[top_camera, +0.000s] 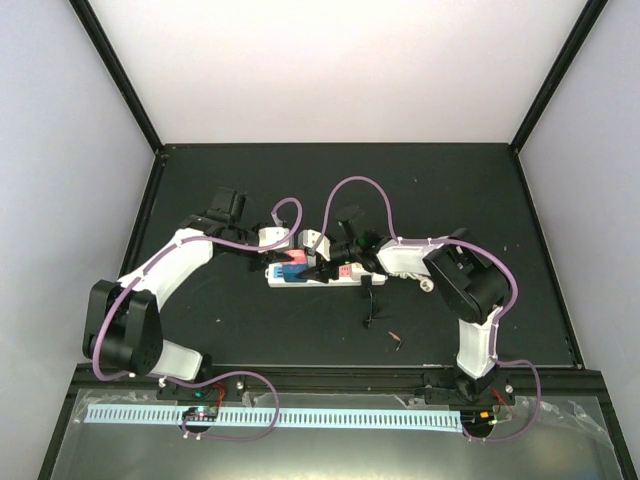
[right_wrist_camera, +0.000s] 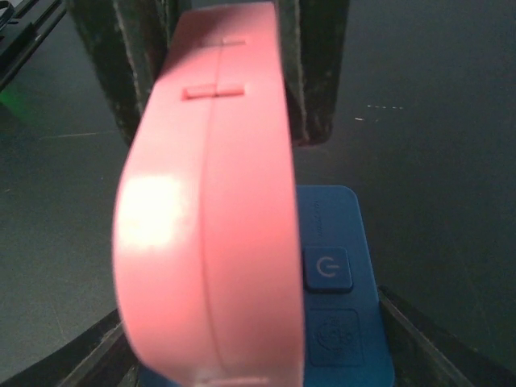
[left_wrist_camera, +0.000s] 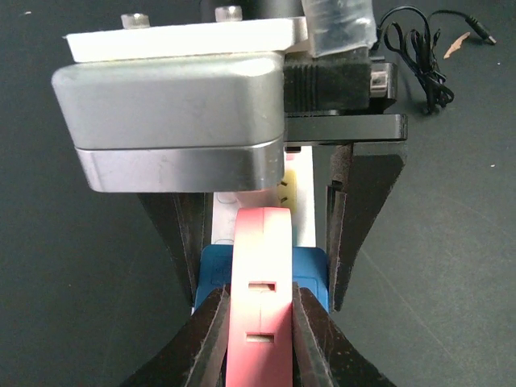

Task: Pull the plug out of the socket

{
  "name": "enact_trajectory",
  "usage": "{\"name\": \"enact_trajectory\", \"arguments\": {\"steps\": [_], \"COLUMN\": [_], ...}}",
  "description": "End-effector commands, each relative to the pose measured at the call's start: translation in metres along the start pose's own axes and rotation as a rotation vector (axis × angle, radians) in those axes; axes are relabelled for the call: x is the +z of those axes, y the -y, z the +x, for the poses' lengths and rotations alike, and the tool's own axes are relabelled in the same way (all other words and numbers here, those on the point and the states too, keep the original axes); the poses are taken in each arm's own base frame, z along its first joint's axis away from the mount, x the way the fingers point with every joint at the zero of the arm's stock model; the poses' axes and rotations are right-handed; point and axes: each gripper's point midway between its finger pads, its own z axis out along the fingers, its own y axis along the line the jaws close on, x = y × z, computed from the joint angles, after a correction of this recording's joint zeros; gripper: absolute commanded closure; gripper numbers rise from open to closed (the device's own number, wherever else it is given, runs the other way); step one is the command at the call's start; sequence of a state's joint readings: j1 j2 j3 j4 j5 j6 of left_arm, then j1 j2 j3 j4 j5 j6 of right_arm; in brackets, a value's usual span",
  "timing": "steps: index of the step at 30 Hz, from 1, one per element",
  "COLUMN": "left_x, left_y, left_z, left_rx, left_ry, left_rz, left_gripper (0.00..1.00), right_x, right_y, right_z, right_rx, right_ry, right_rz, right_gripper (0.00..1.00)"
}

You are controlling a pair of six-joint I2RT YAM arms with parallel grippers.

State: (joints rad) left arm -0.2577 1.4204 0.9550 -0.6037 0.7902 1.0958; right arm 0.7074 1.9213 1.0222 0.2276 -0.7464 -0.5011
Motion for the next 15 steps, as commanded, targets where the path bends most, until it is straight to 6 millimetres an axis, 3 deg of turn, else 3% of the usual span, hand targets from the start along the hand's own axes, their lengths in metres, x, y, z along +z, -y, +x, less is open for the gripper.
{"name": "enact_trajectory", "arguments": {"steps": [1, 15], "left_x": [-0.018, -0.028], "left_y": [-0.009, -0.013], "left_z": [-0.041, -0.052], "left_rx": [0.045, 0.027], "left_ry": [0.097, 0.094], "left_rz": [-0.024, -0.04], "left_gripper": [0.98, 0.98], "right_x": [0.006, 0.006], "right_y": [-0.014, -0.013], "right_z": [0.025, 0.03], "right_rx": [0.046, 0.055], "right_ry": [-0.071, -0.079], "right_rz": [-0.052, -0.059], "right_gripper": [0.75, 0.76]}}
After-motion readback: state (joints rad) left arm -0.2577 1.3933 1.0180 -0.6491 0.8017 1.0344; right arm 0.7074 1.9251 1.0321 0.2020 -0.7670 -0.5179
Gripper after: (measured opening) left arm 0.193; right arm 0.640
